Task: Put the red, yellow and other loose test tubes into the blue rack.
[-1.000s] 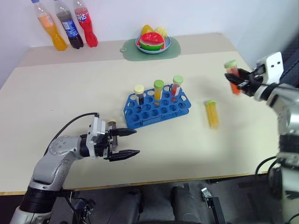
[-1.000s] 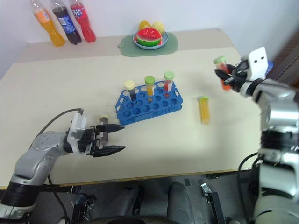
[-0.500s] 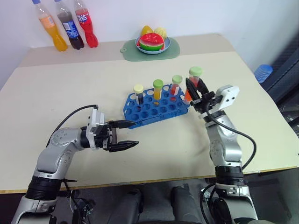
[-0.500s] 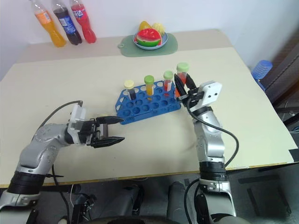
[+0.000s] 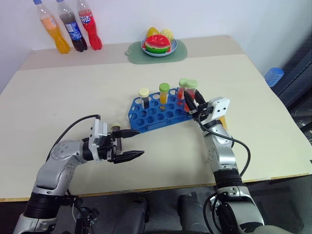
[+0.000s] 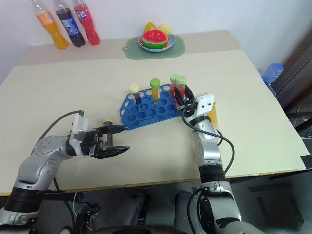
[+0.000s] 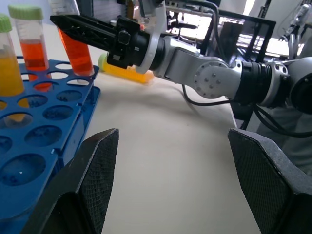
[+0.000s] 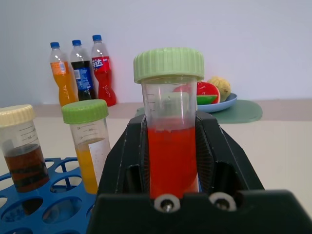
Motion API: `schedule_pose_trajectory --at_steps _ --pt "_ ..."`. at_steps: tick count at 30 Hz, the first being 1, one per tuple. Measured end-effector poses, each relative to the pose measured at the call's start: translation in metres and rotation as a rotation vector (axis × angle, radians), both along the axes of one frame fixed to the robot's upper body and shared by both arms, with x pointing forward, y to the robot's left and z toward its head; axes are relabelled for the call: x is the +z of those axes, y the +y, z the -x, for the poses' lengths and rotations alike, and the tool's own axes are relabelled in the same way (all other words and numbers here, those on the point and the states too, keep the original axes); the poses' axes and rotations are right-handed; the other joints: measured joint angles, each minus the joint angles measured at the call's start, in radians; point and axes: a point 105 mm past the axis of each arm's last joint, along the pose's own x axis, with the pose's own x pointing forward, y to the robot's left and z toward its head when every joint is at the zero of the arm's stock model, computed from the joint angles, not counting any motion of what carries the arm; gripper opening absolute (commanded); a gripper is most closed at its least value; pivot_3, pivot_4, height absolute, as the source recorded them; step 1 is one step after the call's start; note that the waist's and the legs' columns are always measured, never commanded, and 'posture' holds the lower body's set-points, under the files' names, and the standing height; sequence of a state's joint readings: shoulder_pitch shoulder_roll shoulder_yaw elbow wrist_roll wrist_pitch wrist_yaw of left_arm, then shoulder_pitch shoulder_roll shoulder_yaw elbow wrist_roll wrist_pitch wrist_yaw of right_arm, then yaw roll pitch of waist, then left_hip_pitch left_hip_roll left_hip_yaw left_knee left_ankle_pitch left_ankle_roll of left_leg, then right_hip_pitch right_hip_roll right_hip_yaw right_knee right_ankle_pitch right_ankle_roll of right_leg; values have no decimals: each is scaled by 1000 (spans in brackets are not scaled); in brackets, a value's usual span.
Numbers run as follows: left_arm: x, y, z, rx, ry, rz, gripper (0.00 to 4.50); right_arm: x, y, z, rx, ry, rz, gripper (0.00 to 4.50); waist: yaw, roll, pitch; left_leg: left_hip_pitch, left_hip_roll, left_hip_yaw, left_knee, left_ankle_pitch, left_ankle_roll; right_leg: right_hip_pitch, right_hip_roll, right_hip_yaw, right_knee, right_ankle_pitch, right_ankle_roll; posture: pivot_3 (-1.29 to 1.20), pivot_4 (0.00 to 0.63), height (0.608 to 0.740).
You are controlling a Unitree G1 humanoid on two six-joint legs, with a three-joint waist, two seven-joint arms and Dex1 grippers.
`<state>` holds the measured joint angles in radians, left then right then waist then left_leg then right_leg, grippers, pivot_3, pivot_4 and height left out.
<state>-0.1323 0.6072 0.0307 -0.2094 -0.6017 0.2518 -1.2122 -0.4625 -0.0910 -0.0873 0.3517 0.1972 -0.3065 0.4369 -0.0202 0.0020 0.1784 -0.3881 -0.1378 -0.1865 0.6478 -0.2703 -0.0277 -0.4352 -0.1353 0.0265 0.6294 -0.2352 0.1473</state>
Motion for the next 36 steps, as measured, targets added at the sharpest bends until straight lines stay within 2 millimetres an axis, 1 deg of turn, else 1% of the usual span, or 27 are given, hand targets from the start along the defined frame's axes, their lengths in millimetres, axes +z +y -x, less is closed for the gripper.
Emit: schedule_pose_trajectory --at_steps 3,5,6,10,14,18,22,23,24,26,29,31,32,34,36 --pt "0 1 -1 12 -2 1 3679 -3 2 1 4 3 -8 780 0 0 0 0 0 0 0 0 0 0 0 0 0 0 0 0 150 740" --pt "0 1 -1 18 -1 1 3679 -3 3 2 5 3 -13 1828 0 0 0 0 1 0 0 0 0 0 1 0 0 0 0 0 150 740" --pt "0 1 -2 19 1 1 3679 -3 3 2 5 2 -14 2169 0 0 0 0 1 0 0 0 0 0 1 0 0 0 0 0 150 740" --pt "1 1 -2 17 -1 3 3679 -5 1 1 -39 -5 54 4101 0 0 0 0 1 0 0 0 0 -1 1 0 0 0 0 0 150 740" --pt "1 -1 -3 11 -4 5 3679 -5 -14 8 -83 20 167 4101 9 0 0 0 1 1 0 0 0 0 1 0 0 0 0 0 150 740" --pt "2 -4 -7 1 -6 22 3679 1 -28 32 -93 92 292 4101 9 0 0 0 1 0 0 0 0 -1 1 1 0 0 0 0 150 740" --pt "-1 -6 -8 -5 -9 30 3679 5 -46 57 -107 269 397 4101 8 0 -1 0 1 1 0 0 0 0 1 1 0 0 -1 0 150 740" --pt "-1 -8 -9 -9 -12 33 3679 5 -49 63 -78 344 387 4101 10 0 -1 0 1 1 0 0 1 0 1 1 0 0 -1 0 150 740" --pt "-2 -10 -9 -15 -15 38 3679 6 -54 71 -44 426 388 4101 11 0 -1 0 1 1 0 -3 6 0 1 1 0 0 -1 0 150 740" --pt "-5 -13 -8 -23 -4 44 3679 13 -62 79 -18 525 396 4101 14 0 -1 0 2 1 1 -4 6 1 1 1 -1 0 -1 0 150 740" --pt "-6 -17 -9 -37 -5 50 3679 23 -82 74 -63 679 389 4101 12 0 -1 0 3 4 1 -4 6 1 1 0 -1 1 -2 0 150 740" --pt "-6 -18 -10 -42 -14 46 3679 32 -103 58 -144 818 298 4101 9 0 -1 0 4 6 1 -4 6 1 1 1 -2 2 -3 0 150 740" --pt "-5 -20 -10 -50 -22 49 3679 34 -114 53 -183 869 267 4101 10 0 -1 0 4 6 0 -4 6 1 1 0 -2 2 -3 0 150 740" --pt "-7 -20 -9 -51 -17 45 3679 35 -127 43 -221 969 206 4101 12 0 -1 0 4 6 0 -4 7 1 1 0 -3 2 -3 0 150 740" --pt "-7 -20 -9 -53 -16 45 3679 31 -132 37 -231 1046 173 4101 11 0 -1 -1 4 7 0 -3 6 1 1 0 -5 2 -3 0 150 740"
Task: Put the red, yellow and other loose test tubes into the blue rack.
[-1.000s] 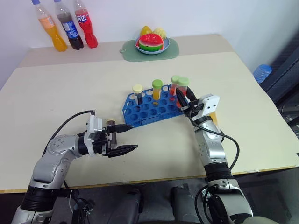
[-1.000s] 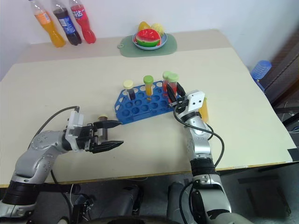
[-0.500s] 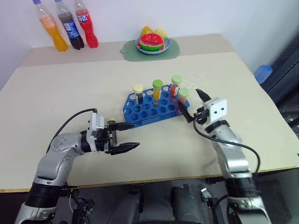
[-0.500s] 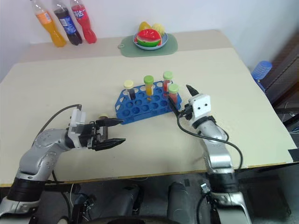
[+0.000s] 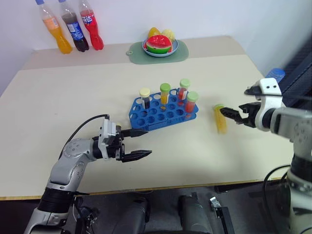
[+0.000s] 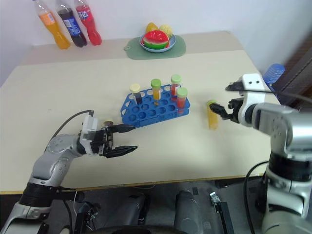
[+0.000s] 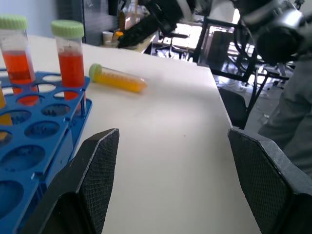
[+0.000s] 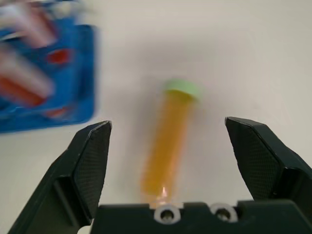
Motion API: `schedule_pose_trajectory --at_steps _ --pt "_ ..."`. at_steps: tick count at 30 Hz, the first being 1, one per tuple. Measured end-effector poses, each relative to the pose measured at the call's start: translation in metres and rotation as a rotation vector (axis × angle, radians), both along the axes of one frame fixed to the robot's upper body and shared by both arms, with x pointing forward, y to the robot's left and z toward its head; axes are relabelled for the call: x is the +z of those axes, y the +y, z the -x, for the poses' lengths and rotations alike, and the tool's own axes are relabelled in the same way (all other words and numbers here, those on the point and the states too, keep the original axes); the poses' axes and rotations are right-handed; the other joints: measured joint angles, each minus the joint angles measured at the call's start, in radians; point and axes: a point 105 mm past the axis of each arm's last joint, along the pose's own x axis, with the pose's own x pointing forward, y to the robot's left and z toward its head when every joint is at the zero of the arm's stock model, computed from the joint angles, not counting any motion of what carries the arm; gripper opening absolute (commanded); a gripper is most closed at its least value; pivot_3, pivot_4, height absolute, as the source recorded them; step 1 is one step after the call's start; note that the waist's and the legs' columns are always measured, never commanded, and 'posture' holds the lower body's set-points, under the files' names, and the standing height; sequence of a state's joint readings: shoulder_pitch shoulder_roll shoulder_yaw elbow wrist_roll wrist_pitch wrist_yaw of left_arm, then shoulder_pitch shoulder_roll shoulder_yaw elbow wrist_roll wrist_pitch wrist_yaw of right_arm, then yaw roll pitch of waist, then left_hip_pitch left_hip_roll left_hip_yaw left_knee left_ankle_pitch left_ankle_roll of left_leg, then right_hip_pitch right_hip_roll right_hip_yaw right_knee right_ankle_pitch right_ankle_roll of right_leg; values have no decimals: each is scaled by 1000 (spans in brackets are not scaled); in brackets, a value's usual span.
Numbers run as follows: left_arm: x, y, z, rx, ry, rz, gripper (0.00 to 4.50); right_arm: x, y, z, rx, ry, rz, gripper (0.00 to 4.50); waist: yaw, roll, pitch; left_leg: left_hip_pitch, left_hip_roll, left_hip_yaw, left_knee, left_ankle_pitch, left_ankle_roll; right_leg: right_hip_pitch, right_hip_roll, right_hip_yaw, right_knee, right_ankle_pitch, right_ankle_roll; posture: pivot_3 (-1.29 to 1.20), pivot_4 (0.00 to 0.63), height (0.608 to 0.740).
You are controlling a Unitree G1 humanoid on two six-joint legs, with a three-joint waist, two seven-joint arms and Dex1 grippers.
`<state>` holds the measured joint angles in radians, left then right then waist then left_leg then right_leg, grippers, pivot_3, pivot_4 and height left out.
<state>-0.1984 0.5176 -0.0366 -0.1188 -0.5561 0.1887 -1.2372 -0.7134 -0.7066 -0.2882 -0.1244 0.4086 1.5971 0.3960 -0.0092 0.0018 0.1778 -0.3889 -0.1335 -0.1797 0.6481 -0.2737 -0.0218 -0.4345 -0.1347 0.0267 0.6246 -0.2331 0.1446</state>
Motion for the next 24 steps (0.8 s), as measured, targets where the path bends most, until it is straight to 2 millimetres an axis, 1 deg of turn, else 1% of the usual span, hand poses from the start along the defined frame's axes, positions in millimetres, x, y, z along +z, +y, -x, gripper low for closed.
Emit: schedule_pose_trajectory --at_steps 4,5,10,12,15,18,19,20,21,24 --pt "-1 0 1 -1 4 -1 3679 -19 -1 -11 -26 142 -43 4101 -3 0 0 0 0 4 0 0 -1 0 -1 1 -1 0 0 0 150 740" --pt "-3 1 2 4 10 -5 3679 -23 1 -16 -28 177 -66 4101 -4 0 0 0 0 4 0 0 -1 0 -1 1 -1 0 0 0 150 740" --pt "-6 3 7 18 27 -22 3679 -29 13 -38 -18 211 -87 4101 -7 0 0 0 1 7 0 1 -2 -1 0 2 -1 0 0 0 150 740" --pt "-6 4 10 20 25 -28 3679 -36 18 -45 -4 224 -76 4101 -6 0 0 0 1 7 0 1 -2 -1 0 2 -1 0 0 0 150 740" --pt "-6 5 11 36 28 -31 3679 -39 19 -53 6 213 -31 3341 -4 -1 0 0 1 6 1 1 -2 -1 0 2 -1 1 0 0 150 740" --pt "-5 6 12 38 32 -38 3679 -42 17 -57 24 200 34 1901 -7 -3 -2 0 1 6 1 1 -2 -1 1 2 -1 1 0 0 150 740" --pt "-5 6 12 40 33 -38 3679 -43 16 -58 40 191 56 1350 -10 -3 -2 0 1 6 0 1 -2 -1 1 2 -1 1 0 0 150 740" --pt "-5 6 12 41 32 -37 3679 -43 16 -58 49 187 67 978 -10 -3 -2 0 2 6 0 1 -2 -1 1 2 0 1 0 0 150 740" --pt "-5 6 12 41 33 -36 3679 -43 16 -57 59 186 69 834 -10 -3 -2 0 2 6 0 1 -2 -1 1 2 0 1 0 0 150 740" --pt "-4 6 12 43 34 -34 3679 -44 13 -54 93 170 106 834 -6 -3 -2 1 2 6 0 1 -2 -1 1 2 0 1 0 0 150 740"
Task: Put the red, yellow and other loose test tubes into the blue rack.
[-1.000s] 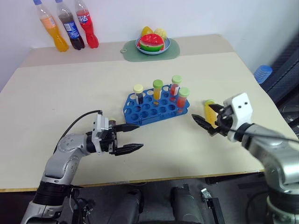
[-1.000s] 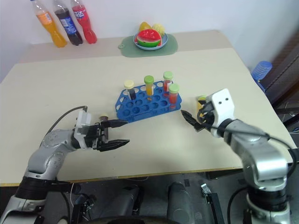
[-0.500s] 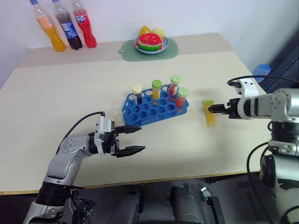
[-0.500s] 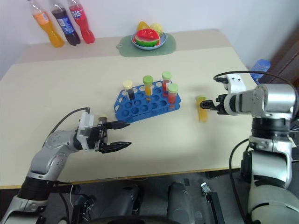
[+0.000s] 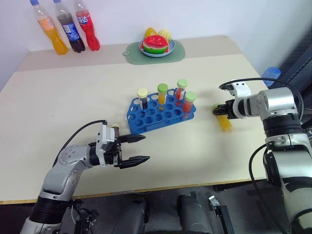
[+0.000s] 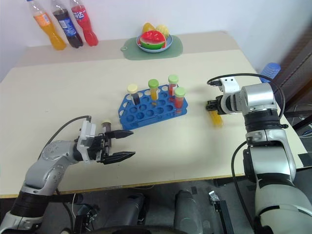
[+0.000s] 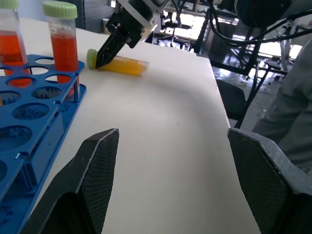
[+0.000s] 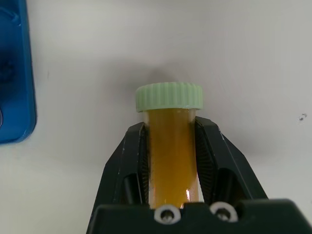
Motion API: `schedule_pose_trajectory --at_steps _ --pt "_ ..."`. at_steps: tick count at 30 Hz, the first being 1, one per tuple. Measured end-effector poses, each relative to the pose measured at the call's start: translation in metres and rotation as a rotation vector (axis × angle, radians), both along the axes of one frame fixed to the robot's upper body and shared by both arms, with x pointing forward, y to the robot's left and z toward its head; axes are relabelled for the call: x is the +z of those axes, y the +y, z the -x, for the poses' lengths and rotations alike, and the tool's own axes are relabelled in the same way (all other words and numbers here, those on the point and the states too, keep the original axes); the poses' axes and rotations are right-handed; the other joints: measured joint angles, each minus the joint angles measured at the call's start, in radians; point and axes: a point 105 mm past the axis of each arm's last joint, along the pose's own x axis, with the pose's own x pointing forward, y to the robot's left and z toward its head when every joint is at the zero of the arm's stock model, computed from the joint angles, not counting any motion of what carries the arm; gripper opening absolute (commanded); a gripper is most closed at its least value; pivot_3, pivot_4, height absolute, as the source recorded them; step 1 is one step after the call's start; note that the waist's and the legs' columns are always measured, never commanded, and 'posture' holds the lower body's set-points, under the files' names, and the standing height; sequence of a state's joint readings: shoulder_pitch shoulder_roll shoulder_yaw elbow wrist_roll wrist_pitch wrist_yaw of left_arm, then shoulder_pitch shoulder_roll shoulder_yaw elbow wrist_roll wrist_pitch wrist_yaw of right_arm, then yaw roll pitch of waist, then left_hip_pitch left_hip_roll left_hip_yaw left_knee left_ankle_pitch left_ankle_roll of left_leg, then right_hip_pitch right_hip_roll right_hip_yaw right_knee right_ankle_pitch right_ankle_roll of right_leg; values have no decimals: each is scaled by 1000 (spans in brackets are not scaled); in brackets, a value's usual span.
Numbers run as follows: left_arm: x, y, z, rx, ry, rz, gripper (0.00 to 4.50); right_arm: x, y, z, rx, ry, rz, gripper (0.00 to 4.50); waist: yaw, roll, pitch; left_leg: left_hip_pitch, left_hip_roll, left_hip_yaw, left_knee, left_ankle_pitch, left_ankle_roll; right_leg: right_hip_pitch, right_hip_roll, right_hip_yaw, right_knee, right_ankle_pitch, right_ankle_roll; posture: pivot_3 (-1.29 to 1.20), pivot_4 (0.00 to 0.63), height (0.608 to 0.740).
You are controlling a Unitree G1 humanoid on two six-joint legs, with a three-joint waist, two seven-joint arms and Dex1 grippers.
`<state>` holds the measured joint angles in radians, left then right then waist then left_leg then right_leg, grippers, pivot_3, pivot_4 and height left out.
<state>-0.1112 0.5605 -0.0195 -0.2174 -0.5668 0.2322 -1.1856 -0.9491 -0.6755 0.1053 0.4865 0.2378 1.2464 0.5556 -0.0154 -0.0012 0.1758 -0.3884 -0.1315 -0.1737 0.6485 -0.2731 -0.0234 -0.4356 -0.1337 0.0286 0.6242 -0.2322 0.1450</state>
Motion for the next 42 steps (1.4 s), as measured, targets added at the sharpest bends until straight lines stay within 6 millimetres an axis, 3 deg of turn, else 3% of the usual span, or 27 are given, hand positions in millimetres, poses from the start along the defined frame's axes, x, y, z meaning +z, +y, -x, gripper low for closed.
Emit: schedule_pose_trajectory --at_steps 6,8,9,13,16,20,23,26,30,34,42 --pt "2 -1 -2 -2 -5 5 3679 2 -7 21 162 -115 58 834 30 0 0 -1 -1 0 0 0 0 1 0 -1 -3 1 1 0 150 740" --pt "2 -2 -2 -8 -5 8 3679 7 -4 38 276 -189 17 834 37 0 0 -2 -1 0 0 -1 1 1 0 -1 -5 1 2 0 150 740" --pt "2 -2 -3 -11 -6 9 3679 9 2 57 400 -225 25 834 40 0 0 -2 -1 1 0 -1 1 1 0 -1 -6 1 3 0 150 740" --pt "2 -1 -8 -18 -1 10 3679 20 45 105 733 -344 -60 834 17 0 0 0 2 2 0 -2 4 2 0 0 -6 3 3 0 150 740" --pt "6 -3 -13 -37 -19 2 3679 52 102 122 838 -580 -337 834 -1 -1 0 3 5 2 0 -3 5 3 3 0 -6 6 0 0 150 740" --pt "6 -2 -14 -46 -19 -6 3679 97 144 112 799 -838 -606 834 2 0 0 4 7 1 -1 -2 4 4 6 0 -7 7 -2 0 150 740" --pt "3 4 -15 -33 -19 -36 3679 106 166 89 682 -1021 -614 834 7 -2 -1 4 7 1 -1 0 -3 3 6 -1 -7 7 -2 0 150 740" --pt "3 6 -15 -23 -23 -39 3679 90 186 70 602 -1090 -595 834 2 -2 -1 4 6 2 -1 0 -3 2 5 -1 -7 7 -2 0 150 740" --pt "-1 7 -11 -12 -6 -42 3679 70 196 49 475 -1169 -542 834 -3 -2 -1 4 7 3 -2 0 -4 0 6 -1 -5 7 -2 0 150 740" --pt "-1 12 -9 17 0 -48 3679 49 193 38 422 -1184 -480 834 -3 -2 -1 4 7 3 -2 0 -4 0 6 -1 -5 7 -2 0 150 740" --pt "3 13 -6 44 -13 -42 3679 30 189 32 415 -1186 -447 834 -5 -1 -1 4 7 3 -2 0 -4 0 6 -1 -4 7 -3 0 150 740"
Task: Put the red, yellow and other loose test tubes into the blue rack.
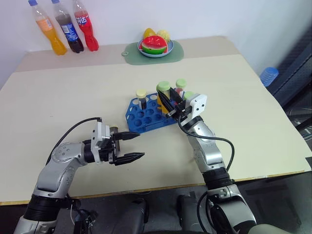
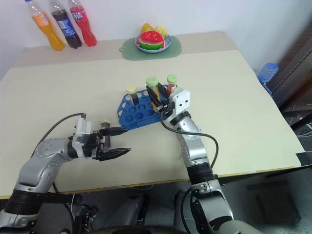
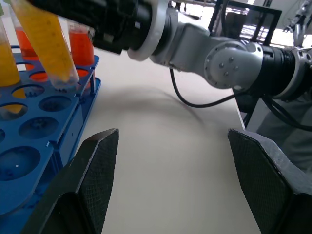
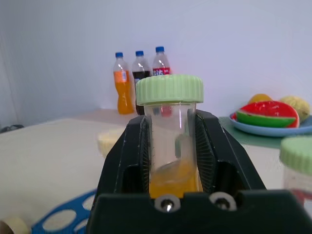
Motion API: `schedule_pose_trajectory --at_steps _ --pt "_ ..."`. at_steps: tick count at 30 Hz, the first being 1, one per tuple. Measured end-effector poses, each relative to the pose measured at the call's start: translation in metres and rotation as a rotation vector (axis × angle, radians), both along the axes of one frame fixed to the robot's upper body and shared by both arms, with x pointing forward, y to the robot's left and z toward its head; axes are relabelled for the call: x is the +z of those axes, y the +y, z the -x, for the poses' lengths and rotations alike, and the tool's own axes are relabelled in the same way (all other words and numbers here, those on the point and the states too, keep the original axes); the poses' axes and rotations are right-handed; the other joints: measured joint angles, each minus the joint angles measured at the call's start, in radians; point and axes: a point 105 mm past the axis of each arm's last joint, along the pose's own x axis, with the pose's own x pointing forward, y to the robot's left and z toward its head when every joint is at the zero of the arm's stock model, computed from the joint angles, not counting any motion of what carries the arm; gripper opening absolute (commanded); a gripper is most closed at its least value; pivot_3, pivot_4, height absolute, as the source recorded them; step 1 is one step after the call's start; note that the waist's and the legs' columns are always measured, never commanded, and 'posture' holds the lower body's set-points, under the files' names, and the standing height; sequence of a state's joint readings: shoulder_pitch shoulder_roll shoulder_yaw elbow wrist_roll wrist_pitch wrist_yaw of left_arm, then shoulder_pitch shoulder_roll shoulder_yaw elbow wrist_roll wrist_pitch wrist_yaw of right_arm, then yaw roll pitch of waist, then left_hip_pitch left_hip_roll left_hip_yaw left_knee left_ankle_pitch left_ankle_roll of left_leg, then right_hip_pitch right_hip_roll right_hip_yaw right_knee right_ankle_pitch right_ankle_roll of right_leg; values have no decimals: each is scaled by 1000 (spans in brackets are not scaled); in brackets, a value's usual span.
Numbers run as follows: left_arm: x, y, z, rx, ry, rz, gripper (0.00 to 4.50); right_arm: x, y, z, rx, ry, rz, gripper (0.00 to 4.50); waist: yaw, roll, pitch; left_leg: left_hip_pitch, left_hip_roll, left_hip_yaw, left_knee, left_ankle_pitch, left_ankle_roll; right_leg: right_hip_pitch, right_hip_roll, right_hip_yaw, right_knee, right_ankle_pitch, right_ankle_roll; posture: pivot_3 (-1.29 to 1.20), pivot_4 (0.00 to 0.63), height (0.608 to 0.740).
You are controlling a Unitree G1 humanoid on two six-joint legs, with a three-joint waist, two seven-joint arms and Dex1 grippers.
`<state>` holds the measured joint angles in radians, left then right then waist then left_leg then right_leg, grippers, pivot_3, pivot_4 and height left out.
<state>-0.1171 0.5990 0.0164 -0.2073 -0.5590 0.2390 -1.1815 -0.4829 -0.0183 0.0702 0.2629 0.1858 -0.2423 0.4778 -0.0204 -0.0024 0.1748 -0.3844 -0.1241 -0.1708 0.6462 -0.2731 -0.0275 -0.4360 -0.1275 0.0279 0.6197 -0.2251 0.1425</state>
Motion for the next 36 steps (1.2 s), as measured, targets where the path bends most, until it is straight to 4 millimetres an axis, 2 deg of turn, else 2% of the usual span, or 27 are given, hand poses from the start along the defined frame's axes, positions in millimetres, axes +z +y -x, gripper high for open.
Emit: schedule_pose_trajectory --at_steps 14,17,21,25,28,33,36 --pt "2 1 -1 21 10 8 3679 -20 0 -5 -35 8 6 834 -1 0 0 2 0 0 0 0 0 2 1 1 1 0 0 0 150 740" --pt "7 -1 0 27 12 31 3679 -21 -3 -4 -6 18 -20 2244 0 0 0 5 1 0 -1 0 0 4 1 1 0 0 0 0 150 740" --pt "18 4 -6 108 34 115 3679 -26 -7 2 -2 -4 52 4296 0 0 0 5 1 0 -1 -1 -1 4 1 1 1 0 0 0 150 740" --pt "34 9 -20 318 30 187 3679 -22 -10 19 35 -54 151 4296 4 0 0 5 1 0 0 -1 -1 4 1 1 0 0 0 0 150 740" --pt "26 18 -24 546 39 99 3679 -21 -19 31 42 -60 217 4296 6 0 -1 6 1 1 -1 -1 -1 4 1 2 0 0 0 0 150 740" --pt "13 38 -30 790 318 26 3679 -40 -42 64 66 20 359 4296 18 0 0 8 1 0 1 -4 4 8 2 2 0 -1 0 0 150 740" --pt "21 47 -39 886 466 -9 3679 -42 -53 82 102 69 405 4296 25 -1 0 10 1 0 1 -5 5 10 2 2 1 -1 0 0 150 740"
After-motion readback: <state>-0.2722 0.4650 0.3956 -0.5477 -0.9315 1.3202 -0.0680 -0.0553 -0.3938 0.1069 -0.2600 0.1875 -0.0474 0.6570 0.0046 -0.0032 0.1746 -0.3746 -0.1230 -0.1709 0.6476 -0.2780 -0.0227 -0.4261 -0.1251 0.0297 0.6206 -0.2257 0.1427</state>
